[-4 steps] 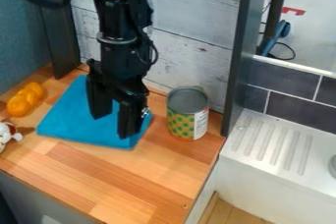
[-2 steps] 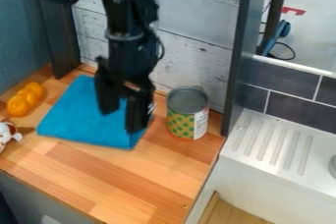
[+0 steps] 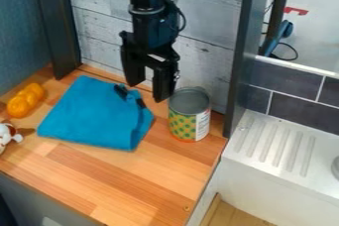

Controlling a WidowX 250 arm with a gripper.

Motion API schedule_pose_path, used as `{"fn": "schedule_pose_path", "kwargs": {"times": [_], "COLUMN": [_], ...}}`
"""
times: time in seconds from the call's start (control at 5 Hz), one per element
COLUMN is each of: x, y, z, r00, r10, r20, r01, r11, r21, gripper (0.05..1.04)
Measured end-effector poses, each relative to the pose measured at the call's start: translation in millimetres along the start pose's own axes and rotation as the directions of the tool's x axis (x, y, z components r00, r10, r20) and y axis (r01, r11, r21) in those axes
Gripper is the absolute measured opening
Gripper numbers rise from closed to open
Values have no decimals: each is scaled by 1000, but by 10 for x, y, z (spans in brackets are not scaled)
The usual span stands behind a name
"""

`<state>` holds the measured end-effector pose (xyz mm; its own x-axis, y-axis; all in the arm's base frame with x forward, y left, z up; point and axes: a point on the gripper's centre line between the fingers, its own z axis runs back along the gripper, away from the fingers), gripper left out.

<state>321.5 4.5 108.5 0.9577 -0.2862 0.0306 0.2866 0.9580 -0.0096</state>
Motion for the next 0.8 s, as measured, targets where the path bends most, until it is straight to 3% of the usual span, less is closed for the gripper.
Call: {"fn": "schedule_pose_path", "kwargs": {"times": [0.2, 0.6, 0.8], "x": [193, 406, 494], "y": [129, 253, 219], "z": [-67, -311, -381], "r00": [999, 996, 994], "r10": [17, 46, 47], "r20": [43, 73, 102], "r01": [-16, -46, -44], "r11": [1000, 999, 998], "r21": [-7, -4, -33], "gripper": [1001, 1001, 1001]}}
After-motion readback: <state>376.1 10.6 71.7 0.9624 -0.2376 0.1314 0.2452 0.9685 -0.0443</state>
